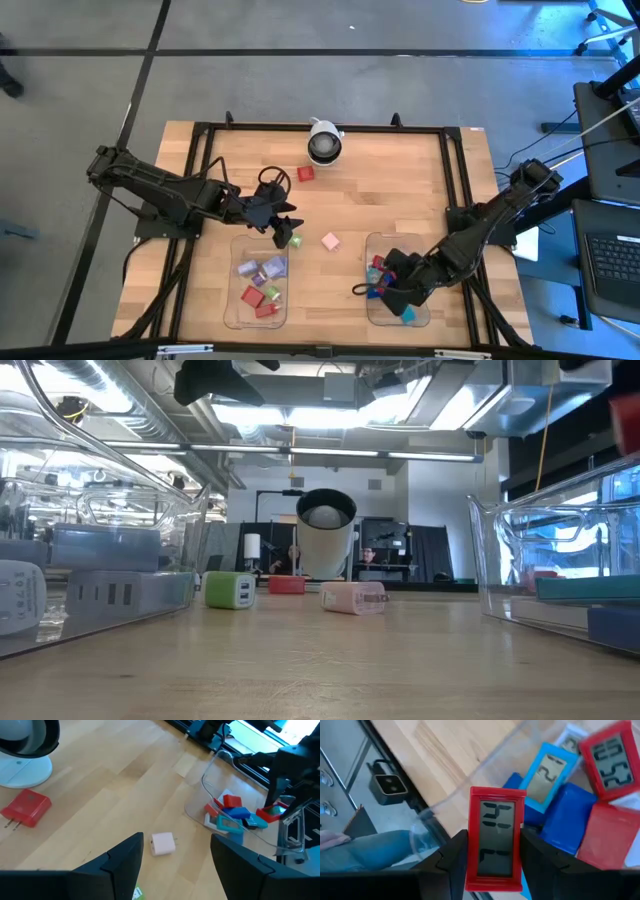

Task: Pick & Place Office items
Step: Put the red timer into the right transparent bin, then put the red charger adapter into the left transparent bin

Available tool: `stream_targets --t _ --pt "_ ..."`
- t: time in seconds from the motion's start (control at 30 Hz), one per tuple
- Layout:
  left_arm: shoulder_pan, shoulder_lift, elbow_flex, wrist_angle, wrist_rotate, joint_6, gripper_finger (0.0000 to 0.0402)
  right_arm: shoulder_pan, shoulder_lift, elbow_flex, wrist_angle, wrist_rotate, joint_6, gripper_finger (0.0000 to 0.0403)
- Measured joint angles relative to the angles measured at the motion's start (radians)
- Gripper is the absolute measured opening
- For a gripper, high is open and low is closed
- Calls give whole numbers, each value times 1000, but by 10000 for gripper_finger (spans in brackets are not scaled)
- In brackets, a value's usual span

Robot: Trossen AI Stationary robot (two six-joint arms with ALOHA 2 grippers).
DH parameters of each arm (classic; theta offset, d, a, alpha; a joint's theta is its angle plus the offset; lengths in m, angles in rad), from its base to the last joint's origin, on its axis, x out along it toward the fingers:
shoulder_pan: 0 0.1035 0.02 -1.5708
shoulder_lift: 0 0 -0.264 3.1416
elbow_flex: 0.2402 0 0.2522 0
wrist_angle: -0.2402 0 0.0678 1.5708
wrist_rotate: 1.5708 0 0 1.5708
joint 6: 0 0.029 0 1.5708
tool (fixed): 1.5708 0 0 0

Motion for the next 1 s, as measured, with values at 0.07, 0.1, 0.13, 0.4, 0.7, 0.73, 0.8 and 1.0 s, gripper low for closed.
stream_targets --t 0.07,0.1,0.13,0.4,0.7,0.73,0.8,1.0 --pt "0 0 0 0 0 -2 228 6 0 -25 10 -3 27 153" --pt "-3 0 0 0 0 -2 228 8 0 -36 9 -10 40 153" --pt "-6 0 0 0 0 -3 228 9 0 -44 5 -23 49 153" --pt "-28 0 0 -1 0 6 228 9 20 -56 8 -63 52 171" --pt "-33 0 0 -2 0 18 228 9 54 -57 8 -78 52 228" --pt "-33 0 0 -2 0 23 228 9 54 -57 7 -78 52 232" --pt "-33 0 0 -6 0 26 228 7 54 -57 8 -78 52 241" --pt "-14 -1 0 -34 17 45 230 -2 42 -56 7 -83 48 262"
